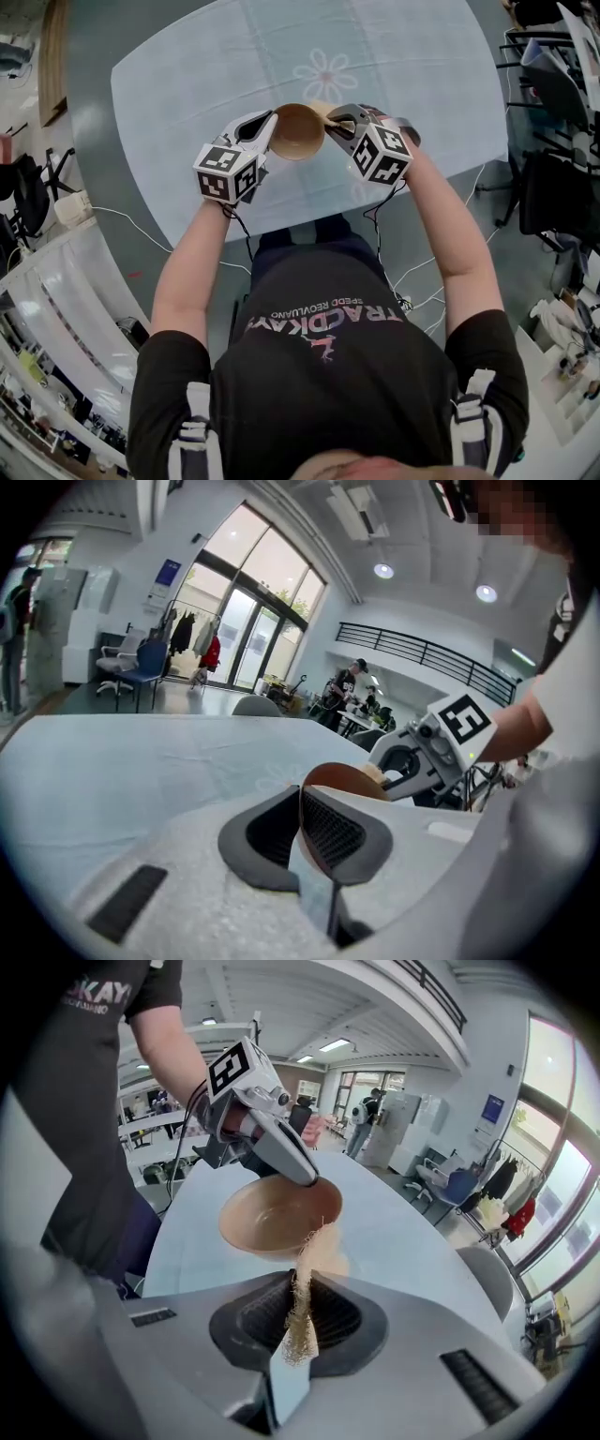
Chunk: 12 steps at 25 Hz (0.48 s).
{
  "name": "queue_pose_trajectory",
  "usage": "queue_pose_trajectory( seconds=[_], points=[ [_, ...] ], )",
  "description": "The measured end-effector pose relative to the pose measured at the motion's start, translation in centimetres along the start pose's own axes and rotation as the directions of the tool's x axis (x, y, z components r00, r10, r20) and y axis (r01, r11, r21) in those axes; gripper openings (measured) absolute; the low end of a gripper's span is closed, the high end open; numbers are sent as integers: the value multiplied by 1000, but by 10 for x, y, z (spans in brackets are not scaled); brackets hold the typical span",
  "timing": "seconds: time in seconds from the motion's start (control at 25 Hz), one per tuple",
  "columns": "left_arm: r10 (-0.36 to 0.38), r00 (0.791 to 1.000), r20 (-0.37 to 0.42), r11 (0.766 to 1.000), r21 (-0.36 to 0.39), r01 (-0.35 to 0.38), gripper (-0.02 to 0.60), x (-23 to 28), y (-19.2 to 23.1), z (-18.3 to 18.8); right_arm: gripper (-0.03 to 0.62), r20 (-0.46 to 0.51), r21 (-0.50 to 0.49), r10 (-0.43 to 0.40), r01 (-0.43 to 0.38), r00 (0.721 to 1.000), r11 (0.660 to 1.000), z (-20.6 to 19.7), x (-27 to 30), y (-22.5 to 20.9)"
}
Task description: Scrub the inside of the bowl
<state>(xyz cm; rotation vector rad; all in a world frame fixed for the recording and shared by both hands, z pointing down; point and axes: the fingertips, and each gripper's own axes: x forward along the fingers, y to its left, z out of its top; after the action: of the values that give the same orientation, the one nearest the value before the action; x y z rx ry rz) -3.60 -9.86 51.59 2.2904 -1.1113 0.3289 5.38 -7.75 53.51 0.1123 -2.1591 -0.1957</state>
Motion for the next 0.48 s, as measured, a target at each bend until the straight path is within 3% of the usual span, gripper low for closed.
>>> queue_pose_trajectory(
  seconds=[0.2, 0.48],
  points=[
    [128, 991, 41, 979, -165, -120, 25, -3, 20, -4, 32, 15, 113, -5, 3, 1000, 994, -5, 4, 11],
    [248, 966, 73, 921, -325, -212, 25, -7, 39, -1, 32, 59, 172, 53, -62, 997, 983, 9, 20, 45]
  ],
)
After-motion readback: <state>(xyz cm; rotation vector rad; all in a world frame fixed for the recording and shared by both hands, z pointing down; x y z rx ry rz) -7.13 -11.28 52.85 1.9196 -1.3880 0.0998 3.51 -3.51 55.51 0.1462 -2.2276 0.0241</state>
